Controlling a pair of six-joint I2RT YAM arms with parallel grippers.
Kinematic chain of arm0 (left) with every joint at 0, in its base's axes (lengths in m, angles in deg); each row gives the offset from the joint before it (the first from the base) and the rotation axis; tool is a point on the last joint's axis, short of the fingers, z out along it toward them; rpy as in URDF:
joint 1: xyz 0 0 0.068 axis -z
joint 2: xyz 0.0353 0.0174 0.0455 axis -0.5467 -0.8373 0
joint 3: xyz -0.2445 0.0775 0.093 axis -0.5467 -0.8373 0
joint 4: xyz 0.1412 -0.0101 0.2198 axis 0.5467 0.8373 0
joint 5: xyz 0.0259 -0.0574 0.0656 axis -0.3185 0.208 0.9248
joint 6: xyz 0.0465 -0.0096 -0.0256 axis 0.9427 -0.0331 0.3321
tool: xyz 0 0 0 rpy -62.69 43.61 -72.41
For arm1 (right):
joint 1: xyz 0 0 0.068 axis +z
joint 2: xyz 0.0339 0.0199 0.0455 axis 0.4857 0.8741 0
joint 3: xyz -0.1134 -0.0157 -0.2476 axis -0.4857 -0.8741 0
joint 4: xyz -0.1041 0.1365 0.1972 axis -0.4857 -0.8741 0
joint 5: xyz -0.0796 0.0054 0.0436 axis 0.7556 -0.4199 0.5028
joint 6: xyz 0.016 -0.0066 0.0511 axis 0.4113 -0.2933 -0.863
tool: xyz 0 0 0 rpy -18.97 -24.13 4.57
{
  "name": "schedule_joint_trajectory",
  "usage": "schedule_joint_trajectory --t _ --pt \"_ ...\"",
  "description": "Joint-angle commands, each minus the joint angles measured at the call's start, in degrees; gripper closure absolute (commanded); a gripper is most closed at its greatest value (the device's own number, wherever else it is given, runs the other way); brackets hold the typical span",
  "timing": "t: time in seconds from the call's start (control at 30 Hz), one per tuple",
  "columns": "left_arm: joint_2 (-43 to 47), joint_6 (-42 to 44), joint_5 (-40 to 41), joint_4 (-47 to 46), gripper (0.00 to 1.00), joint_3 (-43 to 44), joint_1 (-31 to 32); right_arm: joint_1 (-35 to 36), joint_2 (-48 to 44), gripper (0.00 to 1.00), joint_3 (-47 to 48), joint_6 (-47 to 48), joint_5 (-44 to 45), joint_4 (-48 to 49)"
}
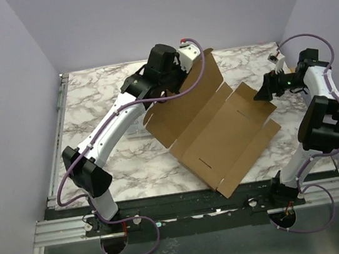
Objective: Fold the paper box
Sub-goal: Fold the paper box at the center of the board.
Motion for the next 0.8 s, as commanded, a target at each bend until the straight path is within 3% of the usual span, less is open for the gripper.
schedule_joint_trajectory --t 0.0,0.37,0.43,0.53,0.57,0.67,0.77 --pt "-3.2 7.6 5.9 1.4 1.0 6.8 2.9 -0.5 -1.7 0.22 3.1 5.2 -8.7 -5.3" --pt "-8.6 5.3 2.8 2.4 1.0 11.7 4.2 3.2 11.6 0.22 23.8 5.9 -19.5 -13.2" --pt "-8.8 5.9 2.7 2.4 1.0 11.7 4.2 3.0 12.9 0.22 25.5 1.2 -18.1 -10.2" --pt "-8.7 9.4 2.6 2.3 1.0 10.8 4.2 2.5 14.0 0.24 25.3 -11.6 -13.3 1.8" --pt "-8.5 11.2 2.4 2.3 1.0 10.0 4.2 2.4 14.5 0.27 25.3 -16.2 -10.9 6.3" --pt "-7.2 15.5 -0.2 1.6 1.0 7.1 4.2 2.4 17.0 0.51 26.9 -24.3 -4.3 15.0" --pt "-5.1 17.8 -2.8 -0.6 1.0 4.2 4.2 3.0 22.7 0.64 34.4 -23.2 -3.4 13.2"
